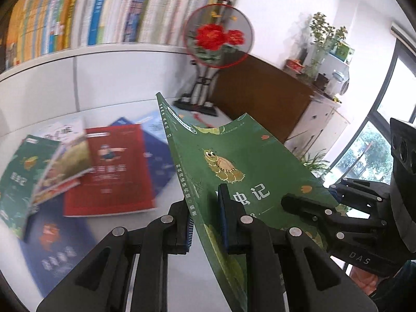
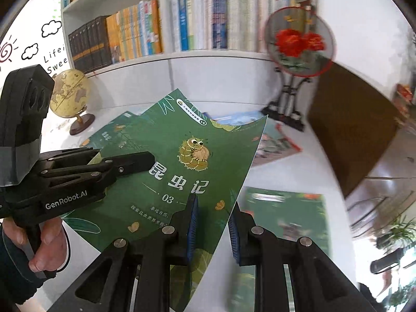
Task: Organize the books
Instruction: 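Carry the caterpillar-cover book with the right tool toward the stacked green books, then lay the caterpillar-cover book onto the green stack and open the right tool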
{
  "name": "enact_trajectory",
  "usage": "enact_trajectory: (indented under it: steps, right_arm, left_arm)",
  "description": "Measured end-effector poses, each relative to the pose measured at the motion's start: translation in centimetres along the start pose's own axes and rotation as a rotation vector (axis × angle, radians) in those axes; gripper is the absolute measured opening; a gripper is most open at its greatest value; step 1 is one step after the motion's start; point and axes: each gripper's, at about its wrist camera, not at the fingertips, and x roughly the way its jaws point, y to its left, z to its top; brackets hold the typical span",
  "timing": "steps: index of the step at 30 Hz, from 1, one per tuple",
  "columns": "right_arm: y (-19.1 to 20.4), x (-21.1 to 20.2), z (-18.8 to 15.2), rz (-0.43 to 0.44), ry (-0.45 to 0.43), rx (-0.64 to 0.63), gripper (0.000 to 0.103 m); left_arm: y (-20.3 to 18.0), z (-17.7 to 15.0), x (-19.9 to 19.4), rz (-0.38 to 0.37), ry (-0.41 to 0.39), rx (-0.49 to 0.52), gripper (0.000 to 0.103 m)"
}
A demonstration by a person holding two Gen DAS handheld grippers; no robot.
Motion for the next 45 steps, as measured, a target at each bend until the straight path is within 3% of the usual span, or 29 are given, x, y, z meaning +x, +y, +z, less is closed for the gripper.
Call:
enact_trajectory:
  steps: [7,12,20,23,28,36,42,45]
  right_arm:
    - [-7.3,-2.9,-1.8,-0.058,0.013,-0.046,0.021]
    - [-11.5,-1.5,-3.8,-0.085,0.063,-0.045,0.021]
    - [-13.9,3.5,-7.0,-0.046,0.145,-0.029,0.021]
    - [-13.9,4.2,-7.8,-0.022,0.156,-0.022,0.021]
    - [-14.5,5.2,-8.5,0.012,0.172,0.003,0.021]
    - [-15.6,6.3,-9.8,0.016,0.195,0.049,0.022]
    - [-15.9,6.5,-9.8,0.022,0.195,0.059,0.027]
    - [-15.9,6.5,-9.9,0.021,0.199,0.065,0.027]
  left_arm:
    - [-7.3,-0.6,3.3,0.022,-0.044,-0.027,0.014]
    - [-10.1,-2.0,7.2,0.03,-0.014,-0.079,0.014]
    - [-9.5,-5.7,12.1,0.075,0.088,-0.177,0.015]
    - [-9.2,-6.4,12.4,0.093,0.085,-0.188,0.015]
    - [-9.3,-7.0,12.6,0.118,0.123,-0.176,0.02]
    - [-10.6,-7.7,13.2,0.224,0.207,-0.08,0.031]
    - [-9.2,-7.6,12.3,0.337,0.227,-0.069,0.031]
    - [-8.9,-7.7,12.3,0.331,0.223,-0.083,0.031]
